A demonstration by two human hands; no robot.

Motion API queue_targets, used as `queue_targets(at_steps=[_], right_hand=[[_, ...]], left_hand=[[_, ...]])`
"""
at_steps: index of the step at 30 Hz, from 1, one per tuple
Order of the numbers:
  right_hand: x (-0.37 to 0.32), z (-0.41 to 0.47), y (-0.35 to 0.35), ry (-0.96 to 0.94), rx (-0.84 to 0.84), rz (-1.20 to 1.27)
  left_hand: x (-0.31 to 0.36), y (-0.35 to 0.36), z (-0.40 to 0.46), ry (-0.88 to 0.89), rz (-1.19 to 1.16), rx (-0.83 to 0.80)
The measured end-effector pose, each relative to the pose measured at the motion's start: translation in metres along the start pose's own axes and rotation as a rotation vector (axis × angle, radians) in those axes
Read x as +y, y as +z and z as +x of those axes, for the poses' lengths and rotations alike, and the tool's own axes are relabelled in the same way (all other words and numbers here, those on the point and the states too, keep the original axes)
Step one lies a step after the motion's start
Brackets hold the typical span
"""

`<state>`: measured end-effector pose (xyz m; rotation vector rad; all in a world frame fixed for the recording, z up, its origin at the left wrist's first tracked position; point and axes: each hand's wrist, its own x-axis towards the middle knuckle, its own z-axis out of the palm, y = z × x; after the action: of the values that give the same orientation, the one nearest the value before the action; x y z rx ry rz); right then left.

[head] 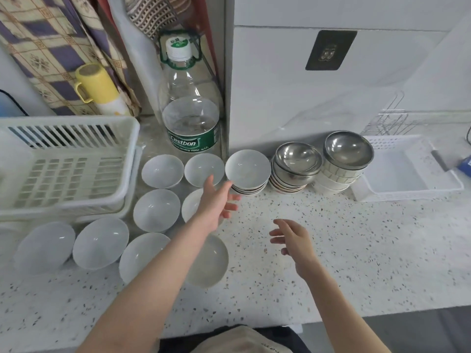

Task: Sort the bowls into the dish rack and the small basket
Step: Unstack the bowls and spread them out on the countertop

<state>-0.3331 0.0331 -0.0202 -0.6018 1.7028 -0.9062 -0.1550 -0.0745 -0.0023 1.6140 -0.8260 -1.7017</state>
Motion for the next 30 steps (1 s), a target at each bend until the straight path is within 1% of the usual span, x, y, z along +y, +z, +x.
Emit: queue_targets(at_steps=[6,12,16,20,24,27,30], right_hand=[[-0.004,0.015,-0.009,0.016,-0.069,0.011],[0.003,0.026,-0.016,0.057,-0.100,0.023],[-0.001,0.036,-0.012,0.004,-0.109,-0.005],[-0.013,0.046,0.000,-0.154,-0.033,-0.106],[-0.029,0.059,0.021,-0.293,0.067,-0.221],[-0.039,0.068,0.035,-0.316,0.098,-0.304],[-0.043,0.075,0.048,-0.299,0.104,-0.339]], left_hand=[[0.008,0.024,0.028,-0.004,0.101,0.056],[0.008,0.031,0.028,0.072,0.114,0.054],[0.013,0.030,0.023,0.083,0.108,0.060],[0.012,0.018,0.012,0.082,0.074,0.076],[0.005,0.006,-0.002,0.116,-0.030,0.085],[-0.004,-0.002,-0.014,0.119,-0.127,0.103],[-0.015,-0.010,-0.024,0.109,-0.206,0.131]])
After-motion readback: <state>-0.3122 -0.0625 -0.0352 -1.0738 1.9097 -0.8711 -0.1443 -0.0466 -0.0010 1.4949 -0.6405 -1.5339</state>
